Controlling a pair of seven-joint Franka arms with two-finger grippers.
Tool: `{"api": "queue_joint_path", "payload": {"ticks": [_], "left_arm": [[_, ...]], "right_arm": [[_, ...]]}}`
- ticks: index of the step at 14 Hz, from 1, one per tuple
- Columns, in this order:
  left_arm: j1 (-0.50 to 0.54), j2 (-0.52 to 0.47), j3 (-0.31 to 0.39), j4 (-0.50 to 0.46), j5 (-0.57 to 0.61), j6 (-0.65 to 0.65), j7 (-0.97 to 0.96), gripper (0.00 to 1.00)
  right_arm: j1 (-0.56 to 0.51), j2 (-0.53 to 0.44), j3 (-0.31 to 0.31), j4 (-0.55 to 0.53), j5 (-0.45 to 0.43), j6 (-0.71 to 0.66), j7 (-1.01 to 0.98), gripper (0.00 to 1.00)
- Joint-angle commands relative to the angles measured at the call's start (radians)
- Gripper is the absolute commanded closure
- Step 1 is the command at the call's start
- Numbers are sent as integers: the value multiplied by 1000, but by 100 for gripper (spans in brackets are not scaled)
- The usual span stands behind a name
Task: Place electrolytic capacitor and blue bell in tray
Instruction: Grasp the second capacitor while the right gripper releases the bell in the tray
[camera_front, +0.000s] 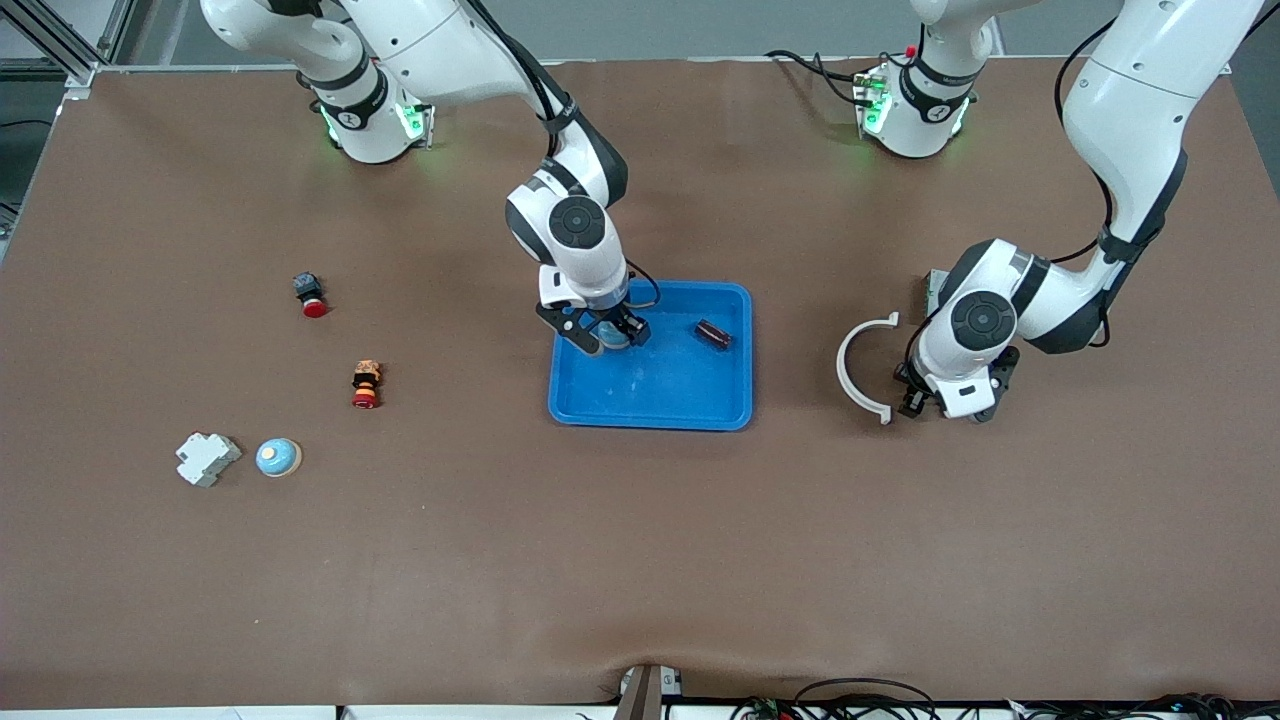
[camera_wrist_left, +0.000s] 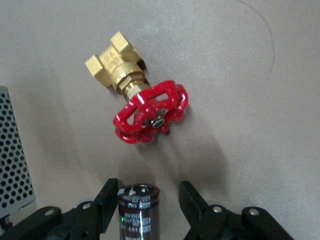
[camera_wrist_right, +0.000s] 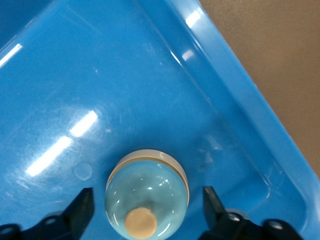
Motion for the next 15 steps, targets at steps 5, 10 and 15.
{"api": "queue_joint_path", "payload": {"ticks": [5,10,15], "left_arm": [[2,-30,-34,-6,15,-2,-44,100],[11,-91,-81,34,12,-28,-37,100],[-1,-81,-181,158,-83,-147,-54,100]], "right_arm": [[14,3,-23,68,-62,-67,23,0],[-36,-40,-40,241,-128,-429,-135,0],[-215,-134,-40,240,-130,-534,-511,0]]}}
